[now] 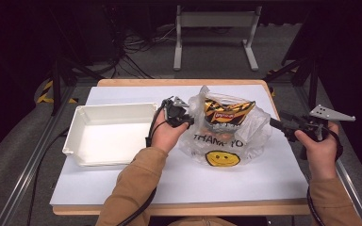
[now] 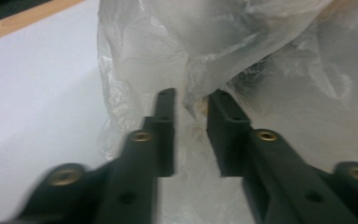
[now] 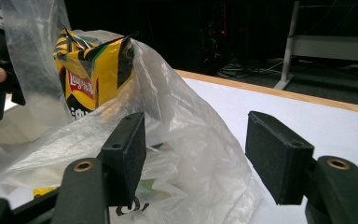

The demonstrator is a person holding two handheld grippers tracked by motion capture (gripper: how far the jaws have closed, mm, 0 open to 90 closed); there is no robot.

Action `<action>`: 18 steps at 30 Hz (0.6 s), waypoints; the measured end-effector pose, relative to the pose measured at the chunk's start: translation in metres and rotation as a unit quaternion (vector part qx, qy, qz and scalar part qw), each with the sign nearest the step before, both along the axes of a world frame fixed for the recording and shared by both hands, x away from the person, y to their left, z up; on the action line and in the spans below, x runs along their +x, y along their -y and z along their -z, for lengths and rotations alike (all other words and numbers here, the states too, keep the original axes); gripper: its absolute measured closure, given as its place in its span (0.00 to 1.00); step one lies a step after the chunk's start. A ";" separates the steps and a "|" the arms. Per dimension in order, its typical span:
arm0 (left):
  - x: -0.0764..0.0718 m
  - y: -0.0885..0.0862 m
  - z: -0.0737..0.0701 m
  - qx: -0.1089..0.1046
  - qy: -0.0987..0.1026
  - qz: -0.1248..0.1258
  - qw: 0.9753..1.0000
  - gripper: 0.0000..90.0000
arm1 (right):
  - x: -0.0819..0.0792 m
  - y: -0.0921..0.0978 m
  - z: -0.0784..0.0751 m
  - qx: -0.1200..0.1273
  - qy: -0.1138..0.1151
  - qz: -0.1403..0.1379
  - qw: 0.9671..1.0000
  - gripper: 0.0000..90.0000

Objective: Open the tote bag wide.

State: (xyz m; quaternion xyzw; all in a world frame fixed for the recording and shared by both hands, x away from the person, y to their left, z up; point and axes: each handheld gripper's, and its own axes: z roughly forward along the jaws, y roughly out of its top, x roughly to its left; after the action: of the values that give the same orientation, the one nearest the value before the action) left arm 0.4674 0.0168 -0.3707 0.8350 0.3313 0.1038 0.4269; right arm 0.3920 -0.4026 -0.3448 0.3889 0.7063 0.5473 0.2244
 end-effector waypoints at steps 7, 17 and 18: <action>-0.015 -0.007 -0.011 -0.057 0.014 0.020 0.998 0.42 | 0.000 -0.001 0.000 -0.001 -0.001 0.000 1.000 0.43; -0.041 -0.012 -0.035 -0.072 0.063 0.010 0.995 0.19 | 0.000 -0.001 0.000 -0.001 -0.001 0.001 1.000 0.43; -0.044 -0.013 -0.040 -0.075 0.070 0.012 0.995 0.17 | 0.000 0.000 0.000 0.000 -0.001 0.000 1.000 0.43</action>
State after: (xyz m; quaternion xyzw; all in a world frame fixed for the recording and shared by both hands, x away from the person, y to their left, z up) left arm 0.4230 0.0299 -0.3311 0.7952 0.2974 0.1316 0.5117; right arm 0.3921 -0.4022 -0.3447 0.3894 0.7065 0.5467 0.2243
